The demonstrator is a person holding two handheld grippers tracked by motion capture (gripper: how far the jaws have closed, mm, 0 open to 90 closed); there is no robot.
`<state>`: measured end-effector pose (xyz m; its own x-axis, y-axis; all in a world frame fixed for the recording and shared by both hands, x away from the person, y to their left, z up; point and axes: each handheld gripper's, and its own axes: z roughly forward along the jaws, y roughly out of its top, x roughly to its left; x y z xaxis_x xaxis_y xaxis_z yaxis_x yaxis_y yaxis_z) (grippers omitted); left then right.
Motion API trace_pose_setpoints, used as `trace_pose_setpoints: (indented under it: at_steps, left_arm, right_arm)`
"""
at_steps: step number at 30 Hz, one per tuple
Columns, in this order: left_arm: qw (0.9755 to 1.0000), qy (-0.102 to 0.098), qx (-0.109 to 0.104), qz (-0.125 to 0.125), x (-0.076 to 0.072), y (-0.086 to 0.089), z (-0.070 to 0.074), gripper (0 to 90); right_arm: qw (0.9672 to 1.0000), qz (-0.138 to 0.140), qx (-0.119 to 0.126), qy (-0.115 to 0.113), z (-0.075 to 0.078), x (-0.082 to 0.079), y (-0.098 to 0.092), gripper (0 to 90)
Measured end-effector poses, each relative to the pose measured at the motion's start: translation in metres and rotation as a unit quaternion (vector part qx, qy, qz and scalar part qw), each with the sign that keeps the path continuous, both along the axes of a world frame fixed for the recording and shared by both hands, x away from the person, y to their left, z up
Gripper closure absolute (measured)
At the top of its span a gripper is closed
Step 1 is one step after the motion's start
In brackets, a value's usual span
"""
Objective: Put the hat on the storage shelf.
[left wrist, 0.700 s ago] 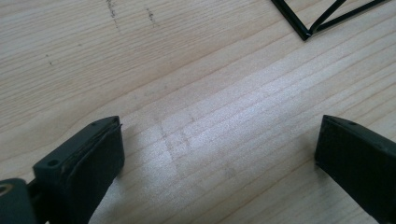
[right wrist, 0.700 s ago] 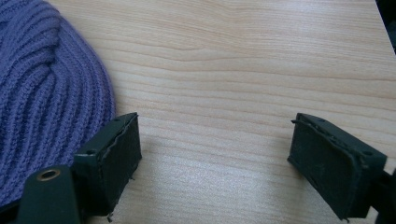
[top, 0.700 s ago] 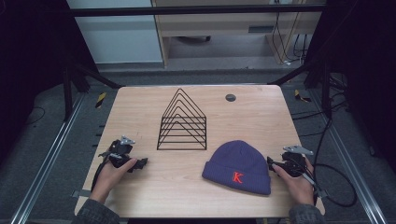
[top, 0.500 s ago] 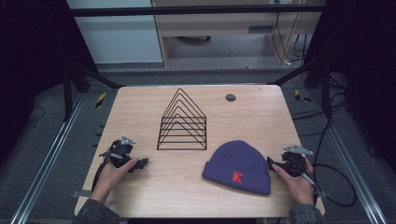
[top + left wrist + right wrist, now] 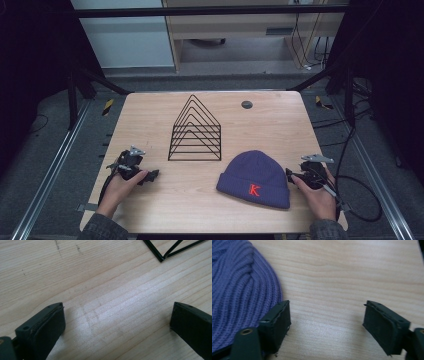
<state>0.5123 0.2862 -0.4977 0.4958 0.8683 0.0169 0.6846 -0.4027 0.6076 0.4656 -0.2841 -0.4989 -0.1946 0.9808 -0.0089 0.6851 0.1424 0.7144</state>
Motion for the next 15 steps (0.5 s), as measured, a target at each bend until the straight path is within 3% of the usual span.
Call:
trace_pose_setpoints:
  at_steps: [3, 9, 10, 15]
  left_arm:
    - [1.0, 0.001, 0.0, -0.001, 0.0, 0.0, 0.0, 0.0]
    - [1.0, 0.0, 0.0, -0.001, -0.001, 0.0, 0.0, 0.0]
    - [1.0, 0.001, 0.001, -0.003, -0.001, 0.0, 0.0, 0.0]
    - [1.0, 0.002, 0.001, -0.003, -0.001, -0.001, 0.0, 0.0]
  right_arm:
    - [0.9998, 0.006, -0.005, -0.016, 0.008, -0.003, 0.003, 28.8]
    - [0.9997, 0.005, -0.004, -0.026, 0.021, -0.002, 0.007, 32.8]
    - [0.9992, 0.021, 0.001, -0.033, 0.032, 0.0, 0.013, 33.8]
    - [0.9979, 0.053, -0.018, -0.033, 0.049, 0.008, 0.026, 32.4]
